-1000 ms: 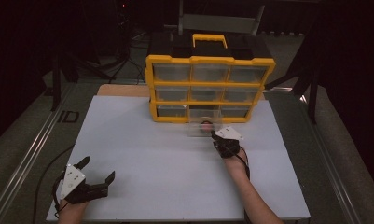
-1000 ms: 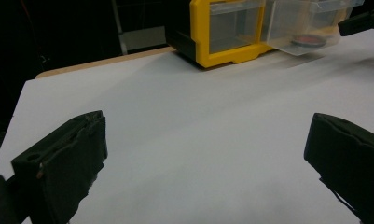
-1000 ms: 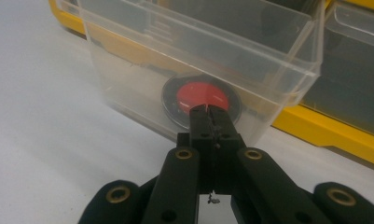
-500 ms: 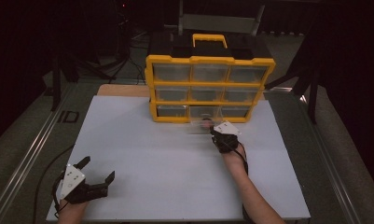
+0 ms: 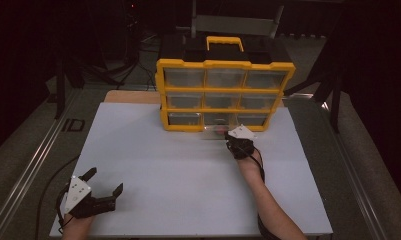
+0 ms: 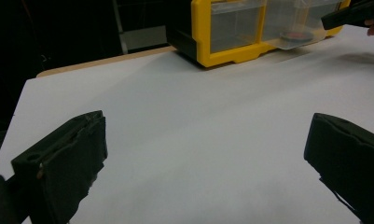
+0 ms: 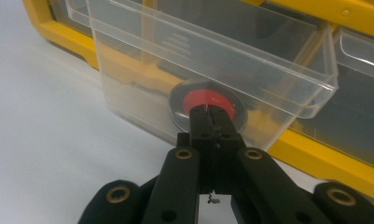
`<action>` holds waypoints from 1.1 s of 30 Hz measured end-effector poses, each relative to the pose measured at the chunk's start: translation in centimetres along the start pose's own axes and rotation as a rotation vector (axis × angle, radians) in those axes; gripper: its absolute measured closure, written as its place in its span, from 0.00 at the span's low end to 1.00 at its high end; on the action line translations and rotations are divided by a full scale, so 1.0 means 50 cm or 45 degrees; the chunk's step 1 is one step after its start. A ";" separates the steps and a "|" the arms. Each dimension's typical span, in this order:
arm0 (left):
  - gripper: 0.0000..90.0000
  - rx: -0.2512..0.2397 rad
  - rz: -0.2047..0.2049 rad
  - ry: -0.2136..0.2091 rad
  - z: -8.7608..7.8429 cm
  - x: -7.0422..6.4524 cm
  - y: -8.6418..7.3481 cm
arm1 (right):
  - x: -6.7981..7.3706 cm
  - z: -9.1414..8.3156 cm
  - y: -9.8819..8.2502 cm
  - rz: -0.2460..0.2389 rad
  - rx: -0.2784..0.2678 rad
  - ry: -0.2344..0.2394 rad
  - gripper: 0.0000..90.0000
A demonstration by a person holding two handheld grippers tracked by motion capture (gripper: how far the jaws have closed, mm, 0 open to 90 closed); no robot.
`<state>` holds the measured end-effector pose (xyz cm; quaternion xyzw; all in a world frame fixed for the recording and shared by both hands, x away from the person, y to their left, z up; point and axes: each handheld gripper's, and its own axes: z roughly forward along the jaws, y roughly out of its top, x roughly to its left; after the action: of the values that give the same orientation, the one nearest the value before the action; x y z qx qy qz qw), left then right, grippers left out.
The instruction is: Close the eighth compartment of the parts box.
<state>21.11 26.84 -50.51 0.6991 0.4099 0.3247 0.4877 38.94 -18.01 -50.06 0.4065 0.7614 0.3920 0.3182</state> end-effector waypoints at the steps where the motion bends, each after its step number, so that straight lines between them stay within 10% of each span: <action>1: 0.00 0.000 0.000 0.000 0.000 0.000 0.000 | 0.000 0.002 0.001 0.003 0.000 -0.002 1.00; 33: 0.00 -0.003 -0.008 -0.002 -0.001 0.002 -0.002 | -0.022 0.069 0.034 -0.002 0.038 -0.017 1.00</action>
<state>21.07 26.97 -50.56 0.6976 0.4112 0.3231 0.4898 42.84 -17.18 -50.14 0.4134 0.7654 0.3776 0.3174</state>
